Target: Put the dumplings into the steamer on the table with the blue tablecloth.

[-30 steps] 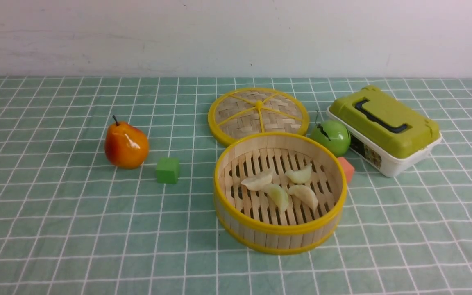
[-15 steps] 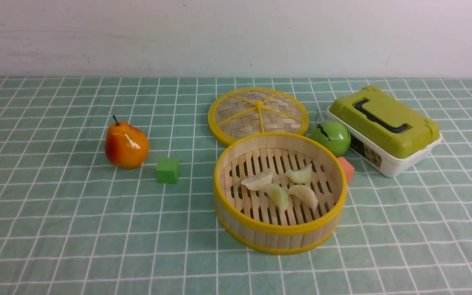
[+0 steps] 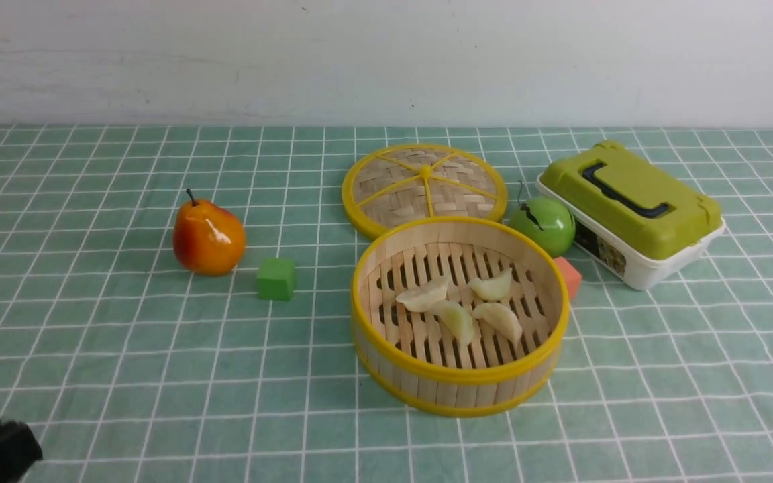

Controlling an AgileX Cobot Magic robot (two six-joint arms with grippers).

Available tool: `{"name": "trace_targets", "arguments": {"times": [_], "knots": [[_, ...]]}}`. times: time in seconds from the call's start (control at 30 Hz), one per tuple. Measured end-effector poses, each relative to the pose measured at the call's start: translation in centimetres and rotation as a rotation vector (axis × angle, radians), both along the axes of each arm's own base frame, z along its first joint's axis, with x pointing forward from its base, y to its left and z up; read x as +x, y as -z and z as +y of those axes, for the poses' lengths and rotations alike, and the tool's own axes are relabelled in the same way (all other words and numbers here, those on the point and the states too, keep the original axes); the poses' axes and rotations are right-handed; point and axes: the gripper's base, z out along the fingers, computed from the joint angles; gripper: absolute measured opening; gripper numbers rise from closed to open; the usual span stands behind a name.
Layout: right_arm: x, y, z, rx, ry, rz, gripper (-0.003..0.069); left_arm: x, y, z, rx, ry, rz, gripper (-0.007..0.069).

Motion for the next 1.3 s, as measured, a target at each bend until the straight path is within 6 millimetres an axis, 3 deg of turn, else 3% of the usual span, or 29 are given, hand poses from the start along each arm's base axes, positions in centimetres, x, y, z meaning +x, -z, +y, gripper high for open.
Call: {"name": "trace_targets", "arguments": {"times": [0.13,0.33,0.43,0.6,0.9,1.3], "knots": [[0.0,0.0,0.0,0.000,0.000,0.000,0.0014,0.8,1.7,0.7,0.044,-0.153,-0.060,-0.0014],[0.0,0.0,0.0,0.000,0.000,0.000,0.0022,1.3,5.8,1.9,0.053,-0.339,0.035,-0.0014],[0.0,0.0,0.0,0.000,0.000,0.000,0.0025,1.0,6.9,2.1,0.022,-0.379,0.038,-0.0014],[0.0,0.0,0.0,0.000,0.000,0.000,0.0034,0.4,7.6,2.5,-0.005,-0.432,0.035,-0.0014],[0.0,0.0,0.0,0.000,0.000,0.000,0.0047,0.1,9.3,2.5,0.135,-0.423,0.196,-0.0014],[0.0,0.0,0.0,0.000,0.000,0.000,0.0064,0.1,9.5,2.5,0.140,-0.422,0.207,-0.0014]]}}
